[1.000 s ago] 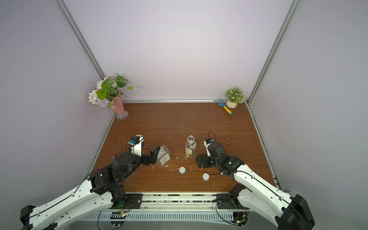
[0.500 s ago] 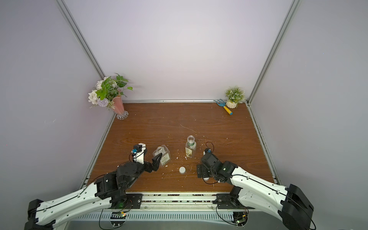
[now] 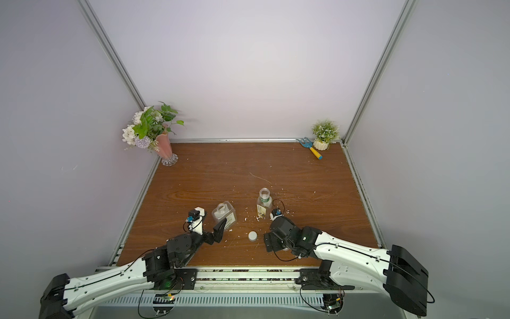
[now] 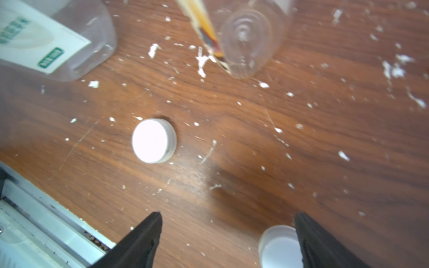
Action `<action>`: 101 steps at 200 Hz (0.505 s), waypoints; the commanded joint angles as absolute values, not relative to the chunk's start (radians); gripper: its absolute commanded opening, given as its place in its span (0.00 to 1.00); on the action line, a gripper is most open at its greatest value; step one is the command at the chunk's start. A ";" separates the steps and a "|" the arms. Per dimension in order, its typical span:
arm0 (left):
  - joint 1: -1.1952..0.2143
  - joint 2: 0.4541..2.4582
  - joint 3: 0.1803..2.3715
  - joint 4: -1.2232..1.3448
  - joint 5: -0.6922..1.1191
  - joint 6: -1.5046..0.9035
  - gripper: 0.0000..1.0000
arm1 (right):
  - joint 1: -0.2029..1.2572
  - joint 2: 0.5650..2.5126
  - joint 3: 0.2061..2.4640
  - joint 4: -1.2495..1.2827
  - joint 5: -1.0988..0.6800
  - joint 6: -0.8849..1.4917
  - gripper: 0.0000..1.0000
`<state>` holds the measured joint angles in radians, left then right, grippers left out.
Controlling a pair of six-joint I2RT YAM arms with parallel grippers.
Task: Screw on the bottle caps
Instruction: Pick up the bottle cap from the center of the board.
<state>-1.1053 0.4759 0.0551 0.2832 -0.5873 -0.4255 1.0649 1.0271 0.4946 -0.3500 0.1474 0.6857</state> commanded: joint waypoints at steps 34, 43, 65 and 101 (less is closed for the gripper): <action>-1.114 0.449 -0.049 0.543 -0.611 -0.310 1.00 | 1.102 1.154 0.558 -0.171 0.132 0.506 0.91; -1.113 0.434 -0.074 0.573 -0.609 -0.297 1.00 | 1.109 1.180 0.571 -0.158 0.136 0.486 0.89; -1.114 0.442 -0.102 0.638 -0.605 -0.281 1.00 | 1.126 1.238 0.597 -0.121 0.134 0.463 0.84; -1.113 0.583 -0.064 0.659 -0.601 -0.297 1.00 | 1.156 1.343 0.648 -0.112 0.138 0.454 0.81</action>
